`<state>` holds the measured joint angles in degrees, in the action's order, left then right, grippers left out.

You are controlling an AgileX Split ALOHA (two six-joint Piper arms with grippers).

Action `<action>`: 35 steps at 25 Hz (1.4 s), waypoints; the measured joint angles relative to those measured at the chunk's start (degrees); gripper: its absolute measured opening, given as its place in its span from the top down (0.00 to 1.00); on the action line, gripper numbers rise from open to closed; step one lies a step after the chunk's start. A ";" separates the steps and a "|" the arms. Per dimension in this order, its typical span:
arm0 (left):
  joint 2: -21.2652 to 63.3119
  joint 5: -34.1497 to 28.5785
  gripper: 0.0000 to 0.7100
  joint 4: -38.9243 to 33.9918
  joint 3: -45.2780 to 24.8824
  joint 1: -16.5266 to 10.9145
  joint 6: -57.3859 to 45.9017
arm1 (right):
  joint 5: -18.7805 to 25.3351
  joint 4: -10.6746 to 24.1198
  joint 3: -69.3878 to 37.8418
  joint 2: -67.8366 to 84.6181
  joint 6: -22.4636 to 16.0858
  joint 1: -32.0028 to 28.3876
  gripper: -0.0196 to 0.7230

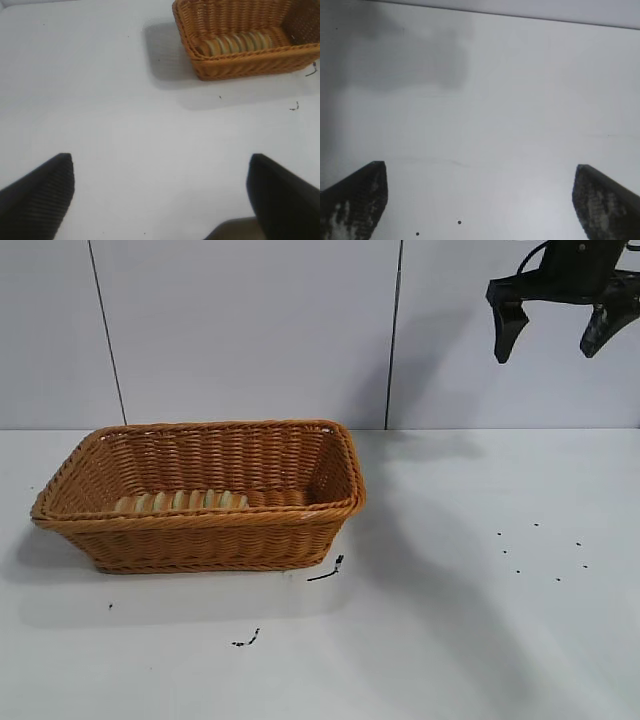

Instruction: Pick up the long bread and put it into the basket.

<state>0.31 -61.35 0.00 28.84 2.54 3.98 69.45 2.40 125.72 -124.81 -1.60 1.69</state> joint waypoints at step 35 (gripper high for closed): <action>0.00 0.00 0.02 0.00 0.00 0.00 0.00 | -10.36 -0.86 -97.87 124.04 0.04 0.00 0.04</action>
<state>0.31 -61.35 0.00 28.84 2.54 3.98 59.09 1.55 27.85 -0.77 -1.56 1.69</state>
